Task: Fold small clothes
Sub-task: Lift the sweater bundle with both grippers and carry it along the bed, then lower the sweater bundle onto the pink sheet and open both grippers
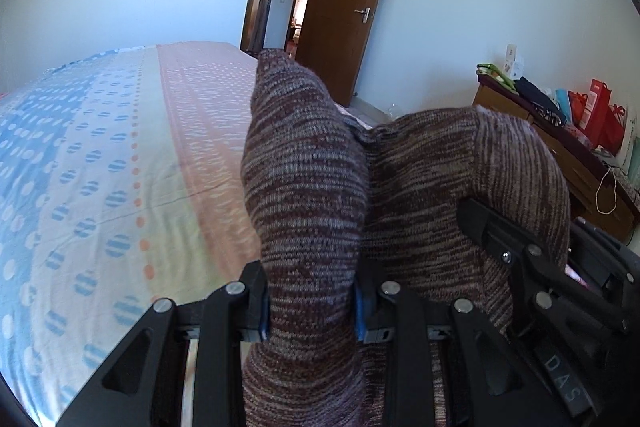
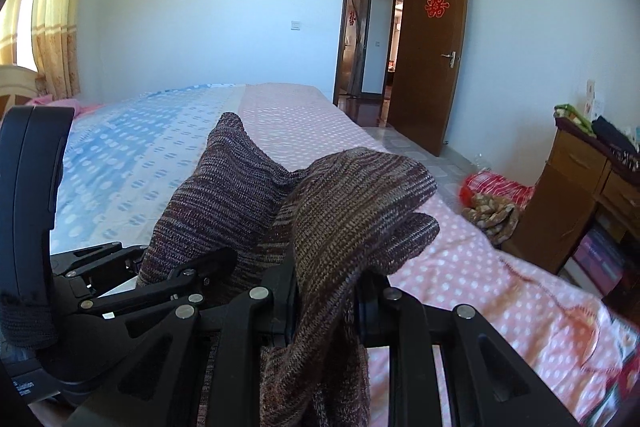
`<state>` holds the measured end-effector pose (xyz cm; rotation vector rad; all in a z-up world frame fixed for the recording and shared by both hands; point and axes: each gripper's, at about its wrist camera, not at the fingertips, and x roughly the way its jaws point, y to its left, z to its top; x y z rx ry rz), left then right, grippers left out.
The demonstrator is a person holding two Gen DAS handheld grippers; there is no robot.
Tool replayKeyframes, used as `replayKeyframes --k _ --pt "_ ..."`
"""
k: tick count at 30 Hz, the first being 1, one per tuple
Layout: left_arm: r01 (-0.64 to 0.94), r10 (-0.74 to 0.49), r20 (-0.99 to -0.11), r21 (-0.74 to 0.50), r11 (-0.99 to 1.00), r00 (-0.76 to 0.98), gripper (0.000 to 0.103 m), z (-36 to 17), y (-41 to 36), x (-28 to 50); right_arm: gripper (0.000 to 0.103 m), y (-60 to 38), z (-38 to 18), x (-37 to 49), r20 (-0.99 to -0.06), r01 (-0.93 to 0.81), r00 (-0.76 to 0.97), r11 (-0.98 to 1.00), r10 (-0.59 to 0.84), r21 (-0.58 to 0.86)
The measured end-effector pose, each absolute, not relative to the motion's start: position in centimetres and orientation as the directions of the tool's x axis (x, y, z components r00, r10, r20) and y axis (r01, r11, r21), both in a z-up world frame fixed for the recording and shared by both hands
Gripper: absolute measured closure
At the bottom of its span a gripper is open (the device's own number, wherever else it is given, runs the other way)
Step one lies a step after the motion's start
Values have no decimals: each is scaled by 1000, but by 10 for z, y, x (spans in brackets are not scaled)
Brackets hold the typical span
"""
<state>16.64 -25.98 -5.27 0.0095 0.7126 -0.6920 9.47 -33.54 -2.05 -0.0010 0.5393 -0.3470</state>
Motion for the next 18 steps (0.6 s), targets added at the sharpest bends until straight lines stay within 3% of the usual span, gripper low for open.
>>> replayKeyframes --k 13,18 --pt "511 -453 -698 -143 847 555 72 -95 -318 209 81 -409 -83 182 -649 351 684 930 -333 -107" --pt "509 -429 -709 -114 853 560 65 -102 -327 209 81 -418 -89 191 -693 389 641 918 -329 -76"
